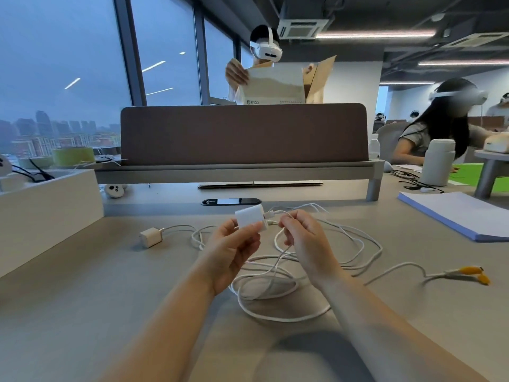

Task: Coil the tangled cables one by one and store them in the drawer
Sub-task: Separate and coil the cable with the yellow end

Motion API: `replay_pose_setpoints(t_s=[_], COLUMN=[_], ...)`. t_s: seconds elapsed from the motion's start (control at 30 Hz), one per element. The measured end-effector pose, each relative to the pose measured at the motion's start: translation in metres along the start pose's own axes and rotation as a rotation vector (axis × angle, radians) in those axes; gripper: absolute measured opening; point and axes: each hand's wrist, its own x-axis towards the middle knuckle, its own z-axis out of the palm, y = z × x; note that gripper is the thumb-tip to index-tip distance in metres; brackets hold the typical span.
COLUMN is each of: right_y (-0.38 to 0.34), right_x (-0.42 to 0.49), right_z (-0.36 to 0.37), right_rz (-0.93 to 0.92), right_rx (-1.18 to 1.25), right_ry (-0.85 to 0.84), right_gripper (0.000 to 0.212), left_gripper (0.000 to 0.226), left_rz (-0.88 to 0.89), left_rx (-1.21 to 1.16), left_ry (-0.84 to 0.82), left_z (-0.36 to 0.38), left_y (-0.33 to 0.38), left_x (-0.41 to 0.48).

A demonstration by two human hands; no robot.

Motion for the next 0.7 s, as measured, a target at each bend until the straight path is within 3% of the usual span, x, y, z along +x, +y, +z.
replay_pose_setpoints(t_s=[0.3,0.4,0.5,0.57,0.7], right_y=[0.011,0.01,0.005,0.005,0.006], right_x=[-0.007,-0.004,-0.001,0.001,0.0], right_z=[0.012,0.008,0.001,-0.002,-0.002], right_rz=[-0.081,-0.155,-0.2,-0.212,-0.18], right_rx=[-0.12,-0.216,-0.192,-0.206,-0.188], right_ry=[-0.211,-0.103,0.045,0.094,0.105], right_gripper=[0.03,0.027,0.023,0.017,0.012], left_gripper=[0.015,0.018,0.045,0.052,0.05], left_rz=[0.059,0.042,-0.047,-0.105,-0.126], left_rx=[-0.193,-0.101,0.163,0.281,0.243], left_ry=[0.08,0.023,-0.07,-0.157,-0.26], left_z=[-0.008,-0.009,-0.007,-0.003,0.0], left_y=[0.008,0.012,0.008,0.005,0.001], left_x=[0.002,-0.001,-0.003,-0.004,-0.005])
